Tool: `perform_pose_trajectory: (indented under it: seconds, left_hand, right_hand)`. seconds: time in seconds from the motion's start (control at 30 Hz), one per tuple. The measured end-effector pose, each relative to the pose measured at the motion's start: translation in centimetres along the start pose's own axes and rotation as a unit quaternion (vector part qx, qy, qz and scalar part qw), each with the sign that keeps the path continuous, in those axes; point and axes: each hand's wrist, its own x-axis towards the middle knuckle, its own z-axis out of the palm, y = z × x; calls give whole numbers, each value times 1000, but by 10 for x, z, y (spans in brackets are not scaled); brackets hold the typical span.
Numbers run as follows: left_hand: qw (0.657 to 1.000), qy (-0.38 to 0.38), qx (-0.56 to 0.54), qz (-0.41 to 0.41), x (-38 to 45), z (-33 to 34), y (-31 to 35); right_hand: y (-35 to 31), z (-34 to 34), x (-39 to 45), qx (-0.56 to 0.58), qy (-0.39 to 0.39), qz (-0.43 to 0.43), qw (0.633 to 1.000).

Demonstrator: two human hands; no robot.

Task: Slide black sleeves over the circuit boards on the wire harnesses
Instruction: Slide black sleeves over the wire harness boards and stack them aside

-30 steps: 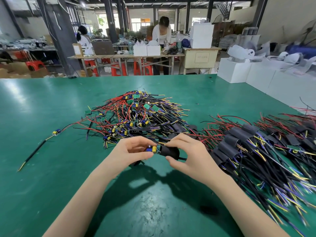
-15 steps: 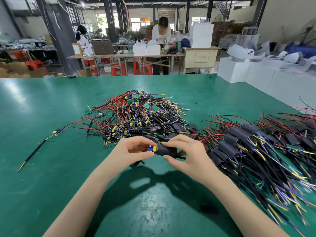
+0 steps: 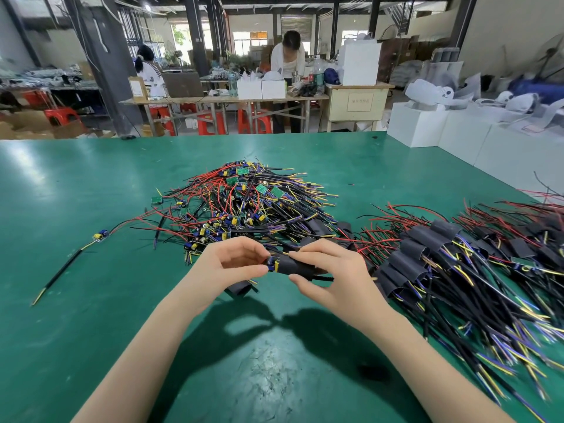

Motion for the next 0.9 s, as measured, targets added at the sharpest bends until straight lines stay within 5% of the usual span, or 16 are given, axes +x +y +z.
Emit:
perform_pose_trajectory:
  seconds: [0.27, 0.6, 0.9]
  left_hand:
    - [1000, 0, 3, -31, 0, 7, 0]
    - [999, 8, 10, 40, 1, 5, 2]
    - [982, 162, -66, 69, 5, -17, 1]
  right_hand:
    - [-2, 3, -1, -13, -14, -33, 999]
    - [-11, -4, 6, -52, 23, -100, 993]
    - [-13, -79, 22, -186, 220, -132, 949]
